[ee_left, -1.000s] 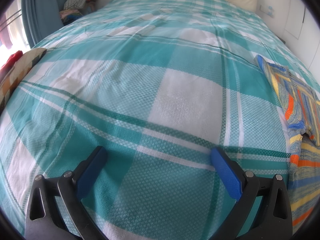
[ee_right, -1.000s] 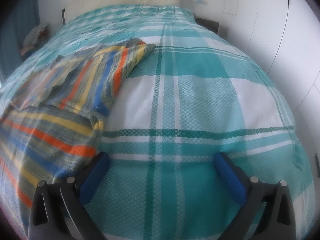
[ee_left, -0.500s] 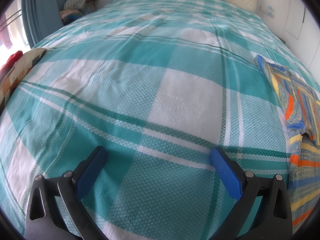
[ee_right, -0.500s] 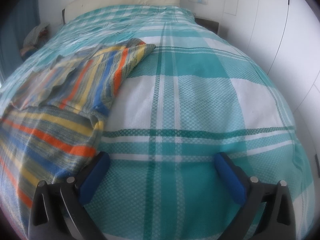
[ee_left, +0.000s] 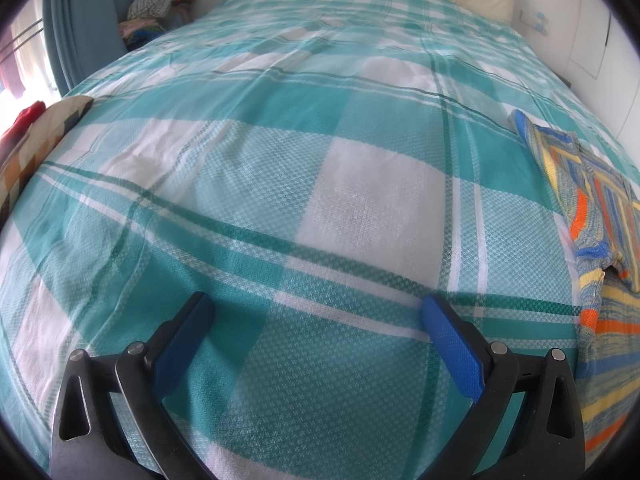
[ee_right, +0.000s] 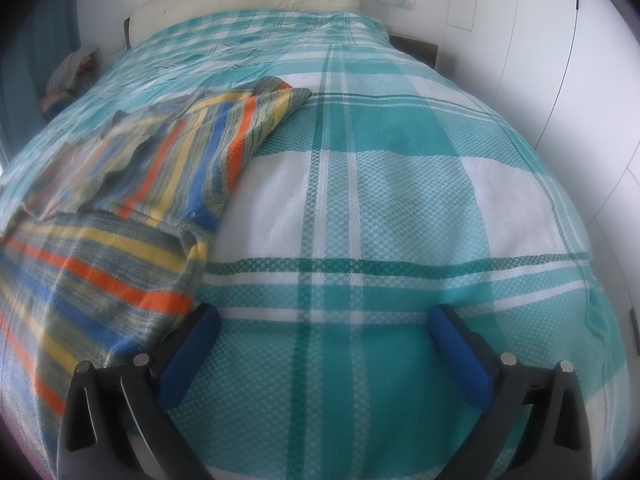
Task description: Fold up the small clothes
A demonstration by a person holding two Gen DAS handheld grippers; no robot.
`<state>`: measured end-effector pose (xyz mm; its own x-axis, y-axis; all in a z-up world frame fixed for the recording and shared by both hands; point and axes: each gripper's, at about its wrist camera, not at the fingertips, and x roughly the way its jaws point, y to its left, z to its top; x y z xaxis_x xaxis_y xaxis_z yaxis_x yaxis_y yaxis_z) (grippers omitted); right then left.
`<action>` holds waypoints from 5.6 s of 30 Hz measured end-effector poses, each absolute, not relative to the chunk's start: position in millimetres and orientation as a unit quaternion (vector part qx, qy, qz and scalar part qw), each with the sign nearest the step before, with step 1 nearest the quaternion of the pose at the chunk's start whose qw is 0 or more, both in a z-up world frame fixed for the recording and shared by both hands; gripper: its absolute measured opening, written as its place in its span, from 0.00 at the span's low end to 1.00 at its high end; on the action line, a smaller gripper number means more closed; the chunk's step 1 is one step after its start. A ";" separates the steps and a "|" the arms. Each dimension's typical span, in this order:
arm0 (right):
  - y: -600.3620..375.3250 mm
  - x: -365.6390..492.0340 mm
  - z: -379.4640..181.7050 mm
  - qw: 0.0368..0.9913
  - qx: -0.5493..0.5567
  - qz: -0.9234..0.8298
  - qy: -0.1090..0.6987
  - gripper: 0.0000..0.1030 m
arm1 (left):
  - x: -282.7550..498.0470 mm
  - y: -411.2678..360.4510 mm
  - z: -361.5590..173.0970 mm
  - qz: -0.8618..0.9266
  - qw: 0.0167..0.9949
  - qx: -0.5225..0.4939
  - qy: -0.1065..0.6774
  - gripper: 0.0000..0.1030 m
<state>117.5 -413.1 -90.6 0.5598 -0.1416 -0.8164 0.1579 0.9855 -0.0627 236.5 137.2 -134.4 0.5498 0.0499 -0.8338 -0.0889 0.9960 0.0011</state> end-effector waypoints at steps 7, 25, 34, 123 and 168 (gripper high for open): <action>-415.1 115.8 -89.9 0.883 0.009 -0.085 0.461 1.00 | 236.6 137.3 -134.4 0.039 0.880 -0.021 0.473 1.00; -414.1 116.8 -90.2 0.883 0.009 -0.085 0.462 1.00 | 236.6 137.3 -134.4 0.039 0.880 -0.021 0.473 1.00; -414.0 116.8 -90.3 0.883 0.009 -0.085 0.462 1.00 | 236.6 137.4 -134.4 0.039 0.880 -0.021 0.473 1.00; -330.5 -80.2 -30.1 0.771 0.057 0.116 0.624 0.99 | 16.9 76.9 -56.1 -0.208 0.792 0.036 0.573 0.88; -423.1 151.5 -46.9 0.837 0.245 0.119 0.475 0.45 | 250.5 54.5 -98.4 -0.224 0.822 -0.153 0.501 0.79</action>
<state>151.5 -423.1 -46.9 0.5199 0.4318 -0.7371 0.0342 0.8516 0.5230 250.5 54.5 -98.4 0.3970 -0.5213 -0.7554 0.2142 0.8529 -0.4761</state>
